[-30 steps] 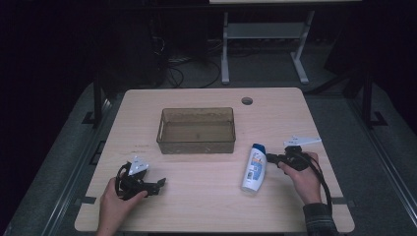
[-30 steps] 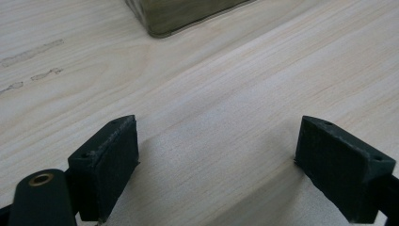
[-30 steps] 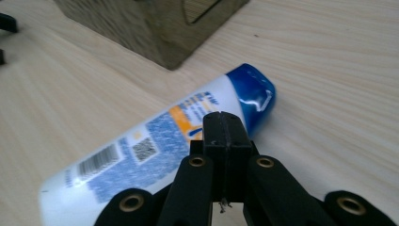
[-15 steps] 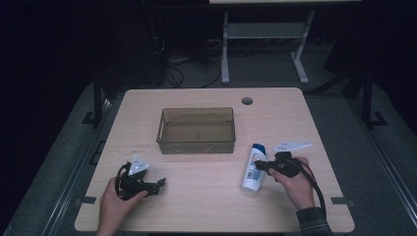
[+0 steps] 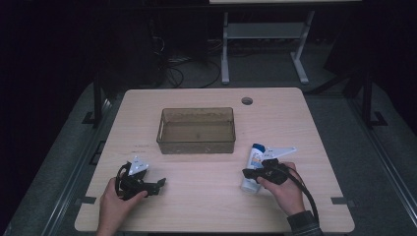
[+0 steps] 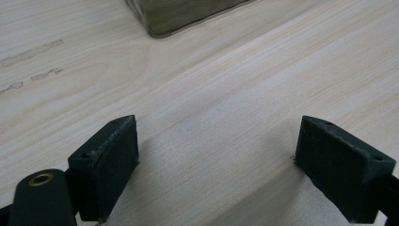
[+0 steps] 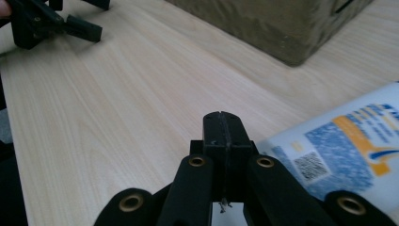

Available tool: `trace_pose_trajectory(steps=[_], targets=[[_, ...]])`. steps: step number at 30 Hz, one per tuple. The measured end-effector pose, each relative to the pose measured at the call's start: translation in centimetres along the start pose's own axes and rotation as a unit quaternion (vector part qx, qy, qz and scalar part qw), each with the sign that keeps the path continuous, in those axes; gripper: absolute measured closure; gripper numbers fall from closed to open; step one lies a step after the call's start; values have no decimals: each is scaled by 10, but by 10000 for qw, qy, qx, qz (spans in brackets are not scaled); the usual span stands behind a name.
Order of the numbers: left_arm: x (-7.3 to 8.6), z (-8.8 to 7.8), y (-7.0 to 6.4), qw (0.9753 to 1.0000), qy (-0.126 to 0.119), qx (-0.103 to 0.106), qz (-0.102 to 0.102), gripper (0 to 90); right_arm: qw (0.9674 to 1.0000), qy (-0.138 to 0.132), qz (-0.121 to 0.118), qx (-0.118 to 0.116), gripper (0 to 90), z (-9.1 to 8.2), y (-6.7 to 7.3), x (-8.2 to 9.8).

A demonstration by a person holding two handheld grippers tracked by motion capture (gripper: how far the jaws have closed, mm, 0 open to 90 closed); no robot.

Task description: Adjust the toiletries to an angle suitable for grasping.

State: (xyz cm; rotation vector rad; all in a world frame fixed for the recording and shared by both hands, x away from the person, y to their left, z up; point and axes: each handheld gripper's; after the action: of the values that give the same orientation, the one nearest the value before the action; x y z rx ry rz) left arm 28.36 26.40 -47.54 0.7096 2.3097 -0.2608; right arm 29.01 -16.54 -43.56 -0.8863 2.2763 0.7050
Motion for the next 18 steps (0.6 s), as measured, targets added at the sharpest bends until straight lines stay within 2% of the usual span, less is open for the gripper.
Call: trace_pose_trajectory(steps=[11,18], targets=[[0,0,0,10000,-1,2,-3,126,9998,179,-105,-80,900,18,10,0],[0,0,0,10000,-1,1,-2,126,9993,342,-172,35,900,23,13,2]])
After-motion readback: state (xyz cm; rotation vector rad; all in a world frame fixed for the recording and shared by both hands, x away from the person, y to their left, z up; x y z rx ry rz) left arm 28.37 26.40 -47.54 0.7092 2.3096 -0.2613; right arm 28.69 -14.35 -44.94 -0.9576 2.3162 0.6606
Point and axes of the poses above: each handheld gripper's, and its own axes: z roughly forward along the jaws, x roughly out of its underside, y roughly to its left, and after that the axes turned 4 degrees about y, right-handed
